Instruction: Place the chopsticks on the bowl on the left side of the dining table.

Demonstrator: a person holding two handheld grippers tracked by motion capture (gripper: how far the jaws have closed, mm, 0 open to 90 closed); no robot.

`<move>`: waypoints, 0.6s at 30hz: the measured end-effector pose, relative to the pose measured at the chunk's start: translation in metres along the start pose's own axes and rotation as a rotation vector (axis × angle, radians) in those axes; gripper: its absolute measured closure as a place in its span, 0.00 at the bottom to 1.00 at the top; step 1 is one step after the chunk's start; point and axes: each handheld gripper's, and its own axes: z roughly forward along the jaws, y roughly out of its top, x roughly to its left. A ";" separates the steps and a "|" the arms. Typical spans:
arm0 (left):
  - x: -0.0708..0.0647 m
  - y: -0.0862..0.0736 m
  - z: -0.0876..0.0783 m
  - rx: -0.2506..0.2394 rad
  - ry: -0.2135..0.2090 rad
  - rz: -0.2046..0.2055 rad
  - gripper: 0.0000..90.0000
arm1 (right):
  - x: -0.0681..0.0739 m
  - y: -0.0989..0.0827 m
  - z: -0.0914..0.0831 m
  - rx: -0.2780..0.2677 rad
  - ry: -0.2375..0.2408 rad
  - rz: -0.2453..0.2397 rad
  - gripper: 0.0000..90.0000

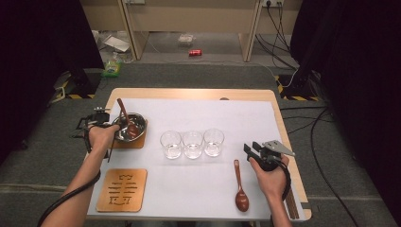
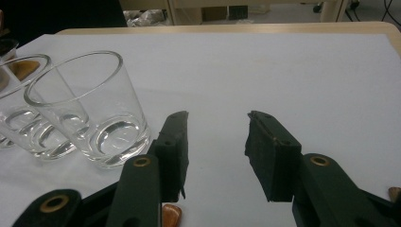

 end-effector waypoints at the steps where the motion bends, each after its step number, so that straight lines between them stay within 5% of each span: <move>1: -0.001 0.000 0.000 -0.001 -0.001 0.001 0.84 | 0.000 0.000 0.000 0.000 0.000 -0.002 0.65; 10: -0.004 0.002 -0.004 -0.030 -0.006 0.012 0.80 | -0.001 0.000 0.000 0.000 -0.003 -0.011 0.65; 18: -0.007 0.005 -0.018 -0.099 -0.034 0.033 0.64 | 0.000 0.001 0.000 0.007 -0.007 -0.008 0.65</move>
